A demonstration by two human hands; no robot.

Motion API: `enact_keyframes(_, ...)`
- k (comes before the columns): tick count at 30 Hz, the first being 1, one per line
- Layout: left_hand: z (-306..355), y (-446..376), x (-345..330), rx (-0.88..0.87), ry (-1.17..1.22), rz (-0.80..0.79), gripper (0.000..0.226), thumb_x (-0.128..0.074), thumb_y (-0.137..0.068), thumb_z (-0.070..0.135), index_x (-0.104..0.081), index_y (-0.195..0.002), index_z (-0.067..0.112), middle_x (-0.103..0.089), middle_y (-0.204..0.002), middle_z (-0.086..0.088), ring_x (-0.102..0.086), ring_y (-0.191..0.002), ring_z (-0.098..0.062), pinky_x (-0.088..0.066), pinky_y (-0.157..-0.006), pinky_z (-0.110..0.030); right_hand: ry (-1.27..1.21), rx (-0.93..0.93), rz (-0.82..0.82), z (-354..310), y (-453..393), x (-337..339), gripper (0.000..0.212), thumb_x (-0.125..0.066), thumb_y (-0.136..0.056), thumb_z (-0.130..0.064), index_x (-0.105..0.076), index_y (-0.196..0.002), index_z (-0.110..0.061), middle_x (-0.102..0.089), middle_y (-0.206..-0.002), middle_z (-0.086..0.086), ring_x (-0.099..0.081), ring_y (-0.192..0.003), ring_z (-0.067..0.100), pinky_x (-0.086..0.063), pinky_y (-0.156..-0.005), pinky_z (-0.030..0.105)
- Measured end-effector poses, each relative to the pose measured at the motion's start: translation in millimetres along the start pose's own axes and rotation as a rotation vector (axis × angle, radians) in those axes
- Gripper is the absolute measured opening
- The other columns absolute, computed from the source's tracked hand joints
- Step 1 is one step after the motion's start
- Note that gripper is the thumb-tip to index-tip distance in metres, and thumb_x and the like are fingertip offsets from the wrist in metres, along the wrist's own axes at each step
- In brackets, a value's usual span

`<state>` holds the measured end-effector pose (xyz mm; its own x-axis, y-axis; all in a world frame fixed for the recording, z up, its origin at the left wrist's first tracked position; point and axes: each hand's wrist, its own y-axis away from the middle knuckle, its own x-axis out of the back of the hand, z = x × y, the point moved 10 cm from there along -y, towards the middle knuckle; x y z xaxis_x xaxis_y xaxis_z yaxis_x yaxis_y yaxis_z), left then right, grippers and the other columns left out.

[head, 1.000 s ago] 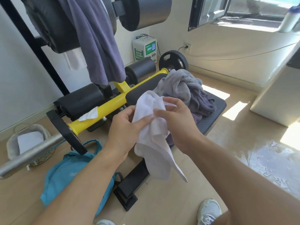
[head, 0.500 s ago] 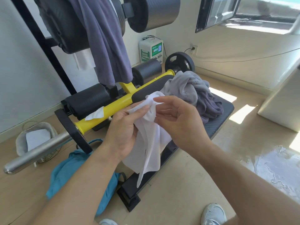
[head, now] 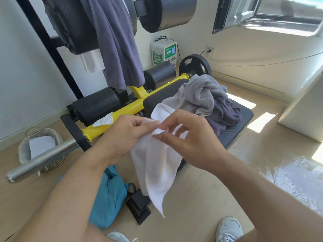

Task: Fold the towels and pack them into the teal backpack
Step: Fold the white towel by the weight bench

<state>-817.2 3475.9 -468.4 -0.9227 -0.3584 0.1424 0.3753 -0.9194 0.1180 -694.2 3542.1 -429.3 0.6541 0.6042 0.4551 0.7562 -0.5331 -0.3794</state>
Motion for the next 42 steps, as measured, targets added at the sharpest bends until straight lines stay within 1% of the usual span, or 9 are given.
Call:
enact_keyframes(4, -12.6, 2.6, 7.2, 0.079, 0.016, 0.072, 0.023, -0.083, -0.063, 0.033, -0.08, -0.074, 0.013, -0.075, -0.071, -0.008, -0.069, -0.06, -0.015, -0.052, -0.049, -0.023, -0.018, -0.154, -0.144, 15.2, 1.4, -14.8, 0.017, -0.08, -0.085, -0.039, -0.073, -0.083, -0.024, -0.068, -0.07, -0.002, -0.054, -0.058, 0.004, -0.042, -0.056, 0.022)
enact_keyframes(7, -20.2, 0.5, 11.9, 0.075, 0.014, 0.166, 0.012, -0.086, -0.072, 0.028, -0.081, -0.072, 0.018, -0.077, -0.075, -0.007, -0.071, -0.066, -0.018, -0.056, -0.057, -0.03, -0.007, -0.227, -0.09, 25.9, -0.6, -14.1, 0.021, -0.081, -0.083, -0.043, -0.075, -0.081, -0.023, -0.071, -0.074, 0.003, -0.057, -0.062, 0.011, -0.045, -0.06, 0.031)
enact_keyframes(14, -17.7, -3.1, 16.7, 0.032, -0.001, 0.156, 0.024, -0.068, -0.091, 0.035, -0.083, -0.098, 0.017, -0.08, -0.094, -0.01, -0.075, -0.09, -0.03, -0.059, -0.086, -0.044, 0.007, -0.369, 0.049, 48.7, 0.4, -1.3, 0.021, -0.081, -0.082, -0.041, -0.073, -0.075, -0.024, -0.071, -0.076, -0.005, -0.06, -0.066, 0.001, -0.049, -0.06, 0.022)
enact_keyframes(17, -19.2, -2.7, 19.5, 0.03, 0.021, 0.23, 0.023, -0.068, -0.092, 0.034, -0.082, -0.099, 0.017, -0.08, -0.092, -0.008, -0.077, -0.088, -0.028, -0.061, -0.087, -0.047, 0.088, -0.314, 0.073, 43.1, -1.2, 3.3, 0.018, -0.079, -0.084, -0.044, -0.073, -0.079, -0.027, -0.07, -0.08, -0.009, -0.062, -0.076, 0.004, -0.048, -0.063, 0.022)
enact_keyframes(21, -24.4, -2.7, 30.9, 0.031, 0.026, 0.36, 0.021, -0.072, -0.091, 0.036, -0.083, -0.097, 0.019, -0.08, -0.088, -0.007, -0.076, -0.088, -0.03, -0.062, -0.085, -0.051, 0.069, -0.274, 0.027, 33.1, -1.6, -1.3, 0.019, -0.079, -0.085, -0.04, -0.071, -0.08, -0.024, -0.063, -0.062, -0.022, -0.055, -0.059, -0.006, -0.035, -0.055, 0.012)
enact_keyframes(24, -23.7, -2.4, 30.7, 0.001, -0.01, 0.381, 0.018, -0.075, -0.088, 0.038, -0.084, -0.095, 0.025, -0.08, -0.089, -0.003, -0.077, -0.085, -0.029, -0.063, -0.082, -0.051, -0.04, -0.259, -0.065, 30.4, -1.7, -13.7, 0.025, -0.08, -0.085, -0.041, -0.071, -0.08, -0.017, -0.072, -0.073, 0.005, -0.058, -0.06, 0.016, -0.045, -0.061, 0.035)
enact_keyframes(31, -20.0, -3.2, 13.3, -0.008, -0.053, 0.215, 0.022, -0.067, -0.095, 0.034, -0.082, -0.102, 0.02, -0.08, -0.092, -0.007, -0.077, -0.088, -0.029, -0.061, -0.087, -0.051, -0.142, -0.307, 0.014, 36.7, -2.2, -4.4, 0.018, -0.086, -0.077, -0.04, -0.08, -0.081, -0.024, -0.074, -0.08, 0.013, -0.067, -0.075, 0.032, -0.053, -0.065, 0.045)
enact_keyframes(36, -19.6, -2.9, 5.8, 0.009, -0.006, 0.152, 0.023, -0.061, -0.1, 0.022, -0.08, -0.105, 0.012, -0.08, -0.094, -0.012, -0.077, -0.087, -0.029, -0.059, -0.086, -0.045, -0.12, -0.339, 0.099, 43.6, -1.8, 5.7, 0.021, -0.092, -0.071, -0.038, -0.078, -0.075, -0.023, -0.074, -0.073, 0.0, -0.062, -0.063, 0.007, -0.049, -0.06, 0.025)
enact_keyframes(42, -16.4, -2.1, 2.0, -0.009, 0.052, 0.147, 0.025, -0.057, -0.1, 0.016, -0.081, -0.097, 0.009, -0.079, -0.091, -0.015, -0.077, -0.085, -0.027, -0.058, -0.077, -0.035, -0.097, -0.354, 0.122, 44.0, 0.0, 9.8, 0.016, -0.09, -0.073, -0.04, -0.082, -0.079, -0.028, -0.076, -0.074, -0.002, -0.071, -0.077, 0.02, -0.056, -0.071, 0.033)
